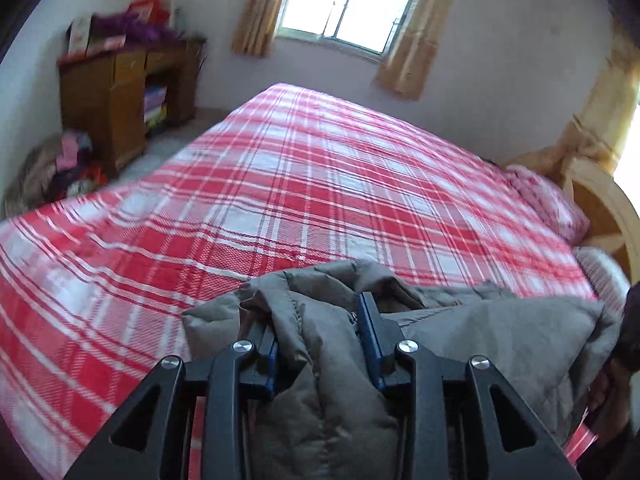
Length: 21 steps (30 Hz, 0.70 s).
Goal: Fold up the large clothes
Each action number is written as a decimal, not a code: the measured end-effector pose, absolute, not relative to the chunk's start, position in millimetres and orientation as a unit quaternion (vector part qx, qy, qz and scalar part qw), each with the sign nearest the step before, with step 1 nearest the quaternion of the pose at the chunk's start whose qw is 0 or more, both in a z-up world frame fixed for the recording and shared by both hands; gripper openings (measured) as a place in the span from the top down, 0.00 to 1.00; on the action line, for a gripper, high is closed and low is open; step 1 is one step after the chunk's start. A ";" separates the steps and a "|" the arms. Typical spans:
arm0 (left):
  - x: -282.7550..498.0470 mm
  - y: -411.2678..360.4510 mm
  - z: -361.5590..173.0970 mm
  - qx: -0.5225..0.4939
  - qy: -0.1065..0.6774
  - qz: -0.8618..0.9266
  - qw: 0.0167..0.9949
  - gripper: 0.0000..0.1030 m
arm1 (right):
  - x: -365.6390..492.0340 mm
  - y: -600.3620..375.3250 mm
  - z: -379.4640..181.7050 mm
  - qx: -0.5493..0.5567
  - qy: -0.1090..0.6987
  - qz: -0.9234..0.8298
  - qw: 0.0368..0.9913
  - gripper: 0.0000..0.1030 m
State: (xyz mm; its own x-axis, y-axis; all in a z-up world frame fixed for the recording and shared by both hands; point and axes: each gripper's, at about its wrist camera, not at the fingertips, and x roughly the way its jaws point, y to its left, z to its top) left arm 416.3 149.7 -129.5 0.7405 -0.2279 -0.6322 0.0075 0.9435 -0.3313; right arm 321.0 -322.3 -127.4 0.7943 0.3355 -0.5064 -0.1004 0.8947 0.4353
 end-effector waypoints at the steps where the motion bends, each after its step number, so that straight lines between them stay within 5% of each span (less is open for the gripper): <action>1: 418.8 155.3 -133.1 -0.168 0.354 -0.065 0.918 0.66 | 331.4 -325.0 -134.6 0.201 0.304 0.114 0.924 0.87; 8: 421.2 180.5 -145.0 -0.233 0.350 -0.070 0.904 0.49 | 364.8 -336.6 -156.4 0.228 0.316 0.106 0.915 0.60; 10: 421.1 181.8 -133.1 -0.219 0.332 -0.041 0.917 0.38 | 370.7 -334.6 -161.7 0.218 0.321 0.089 0.917 0.49; 12: 416.8 184.5 -120.8 -0.193 0.306 0.008 0.932 0.12 | 377.0 -337.4 -164.8 0.221 0.320 0.072 0.918 0.34; 21: 380.1 160.9 -85.2 -0.134 0.244 0.196 0.940 0.11 | 372.0 -342.8 -119.8 0.201 0.275 -0.005 0.940 0.22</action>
State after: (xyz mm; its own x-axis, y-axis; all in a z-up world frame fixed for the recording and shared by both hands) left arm 380.1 160.9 -85.2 0.8042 0.3026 -0.5115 -0.4337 0.8872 -0.1571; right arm 372.0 -342.8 -119.8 0.8485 0.1005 -0.5195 0.1207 0.9192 0.3749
